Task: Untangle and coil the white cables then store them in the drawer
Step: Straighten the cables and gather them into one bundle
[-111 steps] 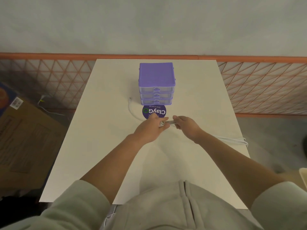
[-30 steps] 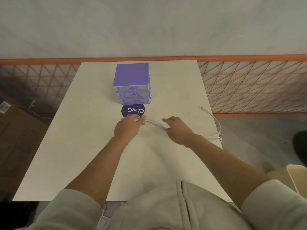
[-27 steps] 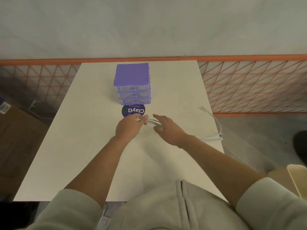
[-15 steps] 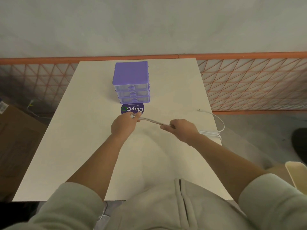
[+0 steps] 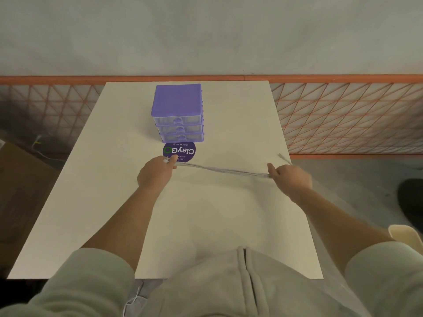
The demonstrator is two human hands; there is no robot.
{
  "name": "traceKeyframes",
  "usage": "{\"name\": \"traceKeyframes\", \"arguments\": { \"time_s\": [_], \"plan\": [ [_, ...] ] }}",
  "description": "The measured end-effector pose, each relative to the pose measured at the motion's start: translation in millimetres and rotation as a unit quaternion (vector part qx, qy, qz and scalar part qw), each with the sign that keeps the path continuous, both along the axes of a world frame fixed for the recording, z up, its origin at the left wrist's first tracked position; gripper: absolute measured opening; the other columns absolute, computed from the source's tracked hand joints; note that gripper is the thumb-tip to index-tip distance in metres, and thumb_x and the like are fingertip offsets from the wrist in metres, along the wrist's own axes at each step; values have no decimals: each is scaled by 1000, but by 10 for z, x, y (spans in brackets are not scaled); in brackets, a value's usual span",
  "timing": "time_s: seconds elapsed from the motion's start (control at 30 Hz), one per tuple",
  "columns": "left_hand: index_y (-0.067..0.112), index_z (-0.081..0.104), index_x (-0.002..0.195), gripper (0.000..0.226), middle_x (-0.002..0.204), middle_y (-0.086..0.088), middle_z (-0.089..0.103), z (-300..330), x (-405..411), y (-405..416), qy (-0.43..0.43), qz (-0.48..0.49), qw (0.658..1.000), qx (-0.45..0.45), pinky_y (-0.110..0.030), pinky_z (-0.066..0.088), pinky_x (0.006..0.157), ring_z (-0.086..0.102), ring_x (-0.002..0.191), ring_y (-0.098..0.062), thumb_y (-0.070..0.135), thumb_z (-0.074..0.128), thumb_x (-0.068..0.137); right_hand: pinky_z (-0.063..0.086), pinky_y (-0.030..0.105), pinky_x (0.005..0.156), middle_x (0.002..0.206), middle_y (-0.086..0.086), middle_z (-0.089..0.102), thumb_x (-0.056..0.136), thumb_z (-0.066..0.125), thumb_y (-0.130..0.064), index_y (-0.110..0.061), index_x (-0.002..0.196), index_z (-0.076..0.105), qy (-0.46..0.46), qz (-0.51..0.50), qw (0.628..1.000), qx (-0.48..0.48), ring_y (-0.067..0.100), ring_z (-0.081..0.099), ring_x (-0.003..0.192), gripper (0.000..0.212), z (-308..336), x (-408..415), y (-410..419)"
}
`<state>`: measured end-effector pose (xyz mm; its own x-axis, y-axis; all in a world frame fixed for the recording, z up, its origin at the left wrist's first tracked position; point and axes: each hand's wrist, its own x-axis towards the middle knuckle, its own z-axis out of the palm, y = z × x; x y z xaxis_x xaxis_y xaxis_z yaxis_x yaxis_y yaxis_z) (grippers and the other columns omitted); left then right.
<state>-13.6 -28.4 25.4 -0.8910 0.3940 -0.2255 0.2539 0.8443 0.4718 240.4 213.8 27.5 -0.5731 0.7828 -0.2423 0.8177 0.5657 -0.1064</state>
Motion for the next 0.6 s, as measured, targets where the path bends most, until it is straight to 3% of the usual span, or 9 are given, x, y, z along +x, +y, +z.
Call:
{"name": "traceKeyframes", "arguments": {
  "time_s": [0.1,0.17,0.3,0.43,0.5,0.6],
  "plan": [
    [27,70,85,47,85,5,61,12,-40,-25,11,18,1000,9,-33,40,72,57,83,-24,59,38,97,35,27,56,59,0,49,102,24,-50,-14,74,64,-8,37,994,102,27,53,62,60,68,-142,20],
    [27,70,86,47,85,5,60,1,-48,-49,9,16,1000,6,-33,41,73,57,83,-24,59,38,97,33,27,57,59,0,45,102,25,-48,-14,79,66,-32,42,992,116,27,52,63,58,89,-204,0],
    [26,69,87,46,85,3,59,-12,-92,-145,12,34,999,-5,-32,38,72,54,79,-23,56,37,99,37,31,62,74,3,62,97,22,-65,-13,80,65,-40,45,997,53,25,55,67,69,1,-229,-70],
    [21,71,92,48,90,0,59,37,-249,-292,30,77,997,-10,-32,35,73,52,83,-25,53,36,99,40,30,57,65,0,57,80,38,-84,-17,66,47,13,76,996,-43,20,53,61,69,-106,-115,-102],
    [19,72,95,50,97,-4,64,46,-328,-362,48,83,995,-29,-33,36,74,56,90,-29,53,35,99,39,30,56,65,-1,55,81,51,-76,-18,67,44,3,82,995,-65,19,51,59,61,-147,-39,-71],
    [17,71,99,52,104,-10,68,27,-379,-457,69,83,992,-72,-33,38,73,57,90,-31,55,35,99,46,29,64,62,-2,55,94,51,-49,-17,65,47,-23,32,997,-60,18,52,56,44,-213,42,3]
  ]
}}
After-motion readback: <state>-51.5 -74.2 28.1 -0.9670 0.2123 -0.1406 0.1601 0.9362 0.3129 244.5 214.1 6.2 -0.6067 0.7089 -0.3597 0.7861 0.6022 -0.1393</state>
